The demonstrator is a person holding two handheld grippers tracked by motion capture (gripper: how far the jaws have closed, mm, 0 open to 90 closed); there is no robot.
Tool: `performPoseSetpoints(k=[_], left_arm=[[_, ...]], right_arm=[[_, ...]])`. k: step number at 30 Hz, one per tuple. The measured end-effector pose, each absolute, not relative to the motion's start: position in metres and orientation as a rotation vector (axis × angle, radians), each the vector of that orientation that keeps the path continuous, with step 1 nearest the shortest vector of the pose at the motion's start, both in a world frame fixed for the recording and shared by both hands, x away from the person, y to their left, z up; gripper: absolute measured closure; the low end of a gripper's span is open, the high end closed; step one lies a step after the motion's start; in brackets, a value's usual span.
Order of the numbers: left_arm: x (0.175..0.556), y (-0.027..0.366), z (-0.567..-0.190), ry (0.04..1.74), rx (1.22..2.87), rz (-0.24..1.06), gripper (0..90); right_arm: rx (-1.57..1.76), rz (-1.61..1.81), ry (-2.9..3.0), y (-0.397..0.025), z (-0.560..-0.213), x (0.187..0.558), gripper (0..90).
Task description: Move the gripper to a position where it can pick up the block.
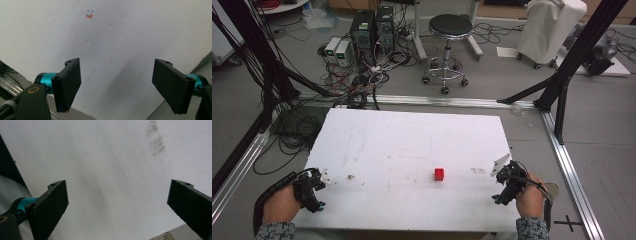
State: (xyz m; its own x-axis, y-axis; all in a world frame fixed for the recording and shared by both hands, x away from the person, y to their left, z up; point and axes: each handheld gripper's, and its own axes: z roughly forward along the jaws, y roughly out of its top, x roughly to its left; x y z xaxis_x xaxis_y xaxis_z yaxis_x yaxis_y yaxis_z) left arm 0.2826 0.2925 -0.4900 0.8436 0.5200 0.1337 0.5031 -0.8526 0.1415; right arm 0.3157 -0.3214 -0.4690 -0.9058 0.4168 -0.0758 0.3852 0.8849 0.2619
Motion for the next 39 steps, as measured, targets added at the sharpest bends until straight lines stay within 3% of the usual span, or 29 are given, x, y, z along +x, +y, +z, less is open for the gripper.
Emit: performPoseSetpoints(k=[22,39], left_arm=[[0.284,0.293,-0.493,0.817,2.912,0.249,23.5],[0.285,0.294,-0.493,0.827,2.892,0.25,23.5]], right_arm=[[0.395,0.374,2.928,-0.267,-0.4,0.364,2.6],[0.185,0.308,3.01,-0.199,-0.406,0.392,2.6]])
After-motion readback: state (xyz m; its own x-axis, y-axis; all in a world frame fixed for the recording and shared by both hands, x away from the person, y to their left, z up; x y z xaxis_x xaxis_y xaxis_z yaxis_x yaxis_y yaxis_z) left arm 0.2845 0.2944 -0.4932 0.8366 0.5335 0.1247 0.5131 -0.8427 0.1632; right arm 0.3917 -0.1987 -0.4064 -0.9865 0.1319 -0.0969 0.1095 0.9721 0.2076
